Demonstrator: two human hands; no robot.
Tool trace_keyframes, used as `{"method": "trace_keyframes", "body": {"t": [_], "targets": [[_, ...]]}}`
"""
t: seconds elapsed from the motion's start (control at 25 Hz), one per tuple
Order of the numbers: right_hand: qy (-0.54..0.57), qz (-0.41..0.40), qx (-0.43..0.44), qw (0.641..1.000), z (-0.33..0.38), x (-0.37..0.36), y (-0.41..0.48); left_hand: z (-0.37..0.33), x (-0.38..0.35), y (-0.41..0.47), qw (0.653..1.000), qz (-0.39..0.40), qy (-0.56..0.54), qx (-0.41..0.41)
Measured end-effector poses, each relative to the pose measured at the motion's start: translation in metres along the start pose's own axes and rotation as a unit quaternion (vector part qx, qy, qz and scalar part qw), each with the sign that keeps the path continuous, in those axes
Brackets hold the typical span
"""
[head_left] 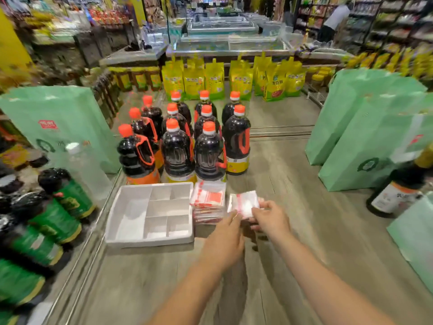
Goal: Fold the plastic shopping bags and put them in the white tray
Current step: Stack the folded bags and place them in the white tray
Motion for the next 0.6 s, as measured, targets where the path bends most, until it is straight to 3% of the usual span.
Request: {"method": "trace_keyframes", "body": {"t": [0.16, 0.36, 0.48, 0.6], "targets": [[-0.112, 0.007, 0.030, 0.993, -0.011, 0.016, 0.016, 0.001, -0.033, 0.029, 0.998, 0.045, 0.048, 0.015], [-0.295, 0.024, 0.110, 0.949, -0.003, 0.031, 0.028, 0.005, -0.040, 0.037, 0.998, 0.002, 0.058, 0.009], [-0.299, 0.032, 0.140, 0.943, 0.002, 0.039, 0.016, 0.004, -0.032, 0.034, 0.999, -0.019, 0.044, 0.020], [-0.273, -0.011, 0.199, 0.941, 0.015, 0.045, 0.005, -0.004, -0.027, 0.026, 0.999, -0.029, 0.034, 0.016]]}}
Point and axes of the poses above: each hand's wrist, its own y-axis towards the middle knuckle, its own x-axis out of the back of the hand, z = x × y, the point moved 8 cm from there along y, towards the middle knuckle, and after that the axes turned 2 degrees about -y, right-handed, at the moved point
